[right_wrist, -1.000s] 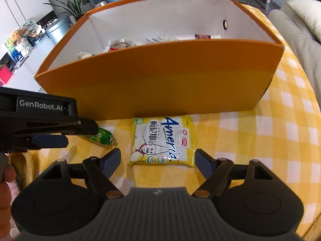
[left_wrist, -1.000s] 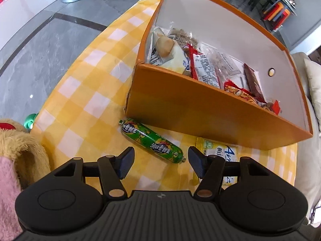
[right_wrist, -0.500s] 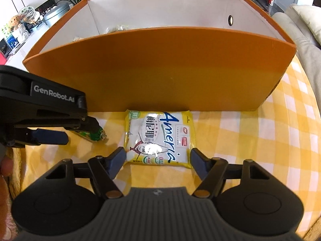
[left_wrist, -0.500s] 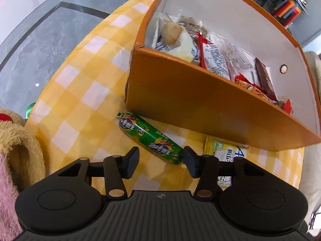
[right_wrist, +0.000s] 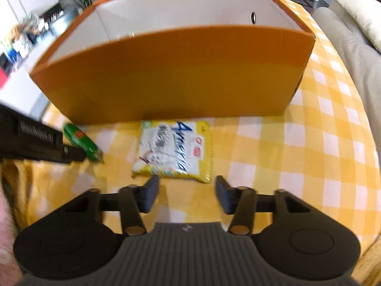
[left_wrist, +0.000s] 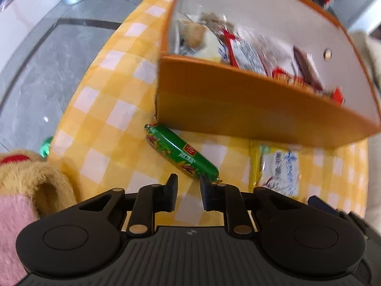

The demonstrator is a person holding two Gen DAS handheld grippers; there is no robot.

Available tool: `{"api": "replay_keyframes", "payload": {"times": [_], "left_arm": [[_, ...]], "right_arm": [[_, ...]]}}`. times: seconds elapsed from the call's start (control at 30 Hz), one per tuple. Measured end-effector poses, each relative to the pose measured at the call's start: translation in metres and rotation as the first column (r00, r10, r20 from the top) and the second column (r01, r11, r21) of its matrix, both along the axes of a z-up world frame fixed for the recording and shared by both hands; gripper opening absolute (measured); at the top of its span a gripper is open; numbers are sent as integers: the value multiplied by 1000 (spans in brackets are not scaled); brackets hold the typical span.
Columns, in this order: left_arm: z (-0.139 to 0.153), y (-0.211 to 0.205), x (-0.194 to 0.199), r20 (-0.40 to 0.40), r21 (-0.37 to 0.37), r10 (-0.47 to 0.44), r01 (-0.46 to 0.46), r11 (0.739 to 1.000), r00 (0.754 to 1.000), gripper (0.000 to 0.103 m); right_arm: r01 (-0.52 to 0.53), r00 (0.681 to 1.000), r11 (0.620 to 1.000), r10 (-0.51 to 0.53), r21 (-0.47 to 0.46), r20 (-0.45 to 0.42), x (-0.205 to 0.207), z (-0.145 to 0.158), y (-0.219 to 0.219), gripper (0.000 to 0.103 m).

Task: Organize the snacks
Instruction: 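Move the left tool toward the green sausage stick while the right tool approaches the Ameri packet, then grasp the green sausage stick with the left tool while the right tool grasps the yellow Ameri packet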

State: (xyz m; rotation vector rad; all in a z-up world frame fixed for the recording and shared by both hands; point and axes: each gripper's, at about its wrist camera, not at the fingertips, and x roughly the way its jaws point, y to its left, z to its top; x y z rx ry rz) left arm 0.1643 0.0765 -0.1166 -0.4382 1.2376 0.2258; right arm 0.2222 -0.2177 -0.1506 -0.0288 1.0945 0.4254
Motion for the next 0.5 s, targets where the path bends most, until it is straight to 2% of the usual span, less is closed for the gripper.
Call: {"api": "replay_keyframes", "payload": {"times": [0.1,0.13,0.17,0.33,0.5], "left_arm": [[-1,11,-2,24,-66,81,-79,995,996,42],[-1,13,-2,35,-74,106,-103,992,994,51],[-3,15,-2,41,-78,127,-123,989,991,54],[-10,20,4,31,-76,204,-201,977,978,57],[-19,15,13,25,-28,182,-182,983,983,56]], "right_arm": [[-10,999,1000,10,5,32,3,3,9,77],[-13,999,1000,14,-14,39,5,2,15,79],[-15,999,1000,16,-26,43,7,-1,17,80],[-5,1000,999,6,-35,10,16,-10,29,81],[11,1000,999,-10,-48,7,21,-16,28,85]]}}
